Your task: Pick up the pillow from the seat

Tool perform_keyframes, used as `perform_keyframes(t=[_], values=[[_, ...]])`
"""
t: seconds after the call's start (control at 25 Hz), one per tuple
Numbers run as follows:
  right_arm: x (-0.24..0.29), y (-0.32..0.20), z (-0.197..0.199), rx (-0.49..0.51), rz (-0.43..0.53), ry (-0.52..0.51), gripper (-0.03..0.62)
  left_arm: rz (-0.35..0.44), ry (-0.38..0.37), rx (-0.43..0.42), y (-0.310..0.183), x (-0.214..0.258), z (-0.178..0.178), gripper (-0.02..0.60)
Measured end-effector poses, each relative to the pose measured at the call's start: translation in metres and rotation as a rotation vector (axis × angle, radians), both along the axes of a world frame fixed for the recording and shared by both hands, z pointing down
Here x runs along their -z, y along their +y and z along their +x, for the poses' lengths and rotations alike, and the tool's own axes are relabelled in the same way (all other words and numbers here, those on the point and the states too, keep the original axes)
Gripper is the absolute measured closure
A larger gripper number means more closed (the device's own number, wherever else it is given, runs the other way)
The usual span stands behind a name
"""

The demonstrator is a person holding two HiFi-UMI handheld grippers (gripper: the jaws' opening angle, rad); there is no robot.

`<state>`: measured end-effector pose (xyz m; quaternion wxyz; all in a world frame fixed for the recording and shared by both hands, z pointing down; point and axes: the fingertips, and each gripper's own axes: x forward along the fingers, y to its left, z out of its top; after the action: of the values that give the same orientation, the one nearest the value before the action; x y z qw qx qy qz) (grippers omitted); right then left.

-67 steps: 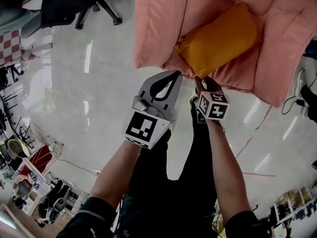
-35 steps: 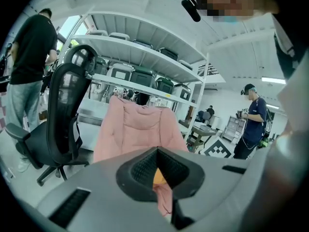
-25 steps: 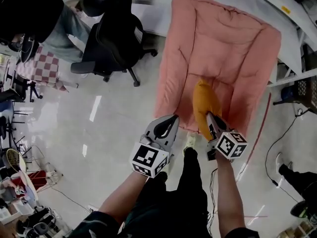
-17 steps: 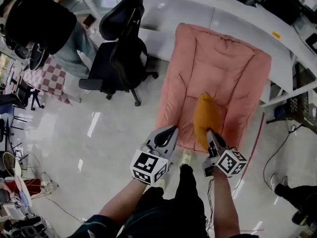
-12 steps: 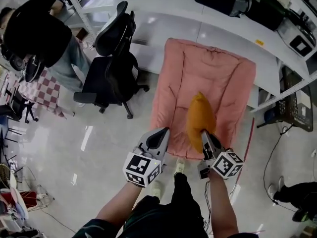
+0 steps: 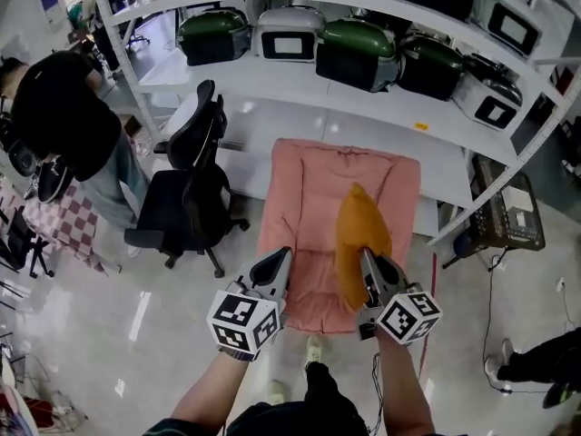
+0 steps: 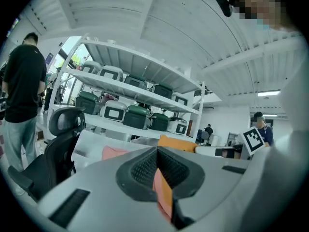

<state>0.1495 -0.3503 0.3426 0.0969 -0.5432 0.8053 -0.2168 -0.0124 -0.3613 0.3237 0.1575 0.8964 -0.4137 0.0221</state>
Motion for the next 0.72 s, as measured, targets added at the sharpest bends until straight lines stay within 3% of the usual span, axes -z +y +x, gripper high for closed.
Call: perform_keyframes(t=[0.36,0.72], values=[[0.093,0.007,0.021,-0.052,0.181,0.083,0.579,0.059,0.019,-0.034,-0.001,0.07,0.02,0.581],[0.131,0.027,0.027,-0.077,0.242,0.115,0.579,0.106,0.016,-0.037,0.013,0.107,0.017,0.581]])
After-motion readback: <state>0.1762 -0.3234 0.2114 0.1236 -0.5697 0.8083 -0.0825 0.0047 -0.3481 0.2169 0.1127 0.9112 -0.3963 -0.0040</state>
